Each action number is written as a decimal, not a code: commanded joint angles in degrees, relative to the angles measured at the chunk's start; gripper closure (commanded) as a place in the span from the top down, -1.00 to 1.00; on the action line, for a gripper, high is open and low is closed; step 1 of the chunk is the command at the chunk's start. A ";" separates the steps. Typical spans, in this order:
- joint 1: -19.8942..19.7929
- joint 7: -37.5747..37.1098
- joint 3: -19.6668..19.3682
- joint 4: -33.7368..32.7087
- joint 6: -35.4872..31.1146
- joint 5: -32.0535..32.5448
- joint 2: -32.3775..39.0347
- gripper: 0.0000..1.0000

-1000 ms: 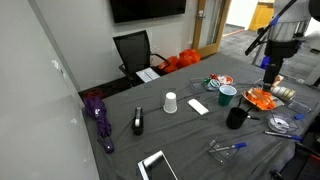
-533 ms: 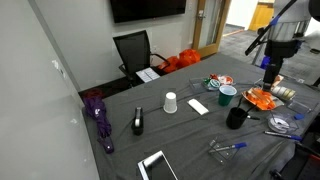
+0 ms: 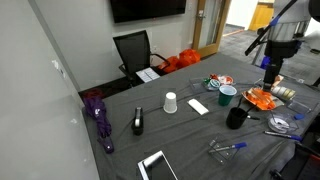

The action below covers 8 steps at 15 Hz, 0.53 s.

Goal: Move the blue marker from the front container to the back container.

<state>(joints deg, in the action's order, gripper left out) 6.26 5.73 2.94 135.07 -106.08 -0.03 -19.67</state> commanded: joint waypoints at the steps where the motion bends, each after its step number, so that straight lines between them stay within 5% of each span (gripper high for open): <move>1: 1.33 7.09 0.35 1.02 -0.97 0.52 1.52 1.00; 8: 4.69 22.85 0.62 4.46 -5.70 0.25 5.86 1.00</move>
<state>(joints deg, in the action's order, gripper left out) 10.17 23.52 3.20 137.85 -108.12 0.16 -15.81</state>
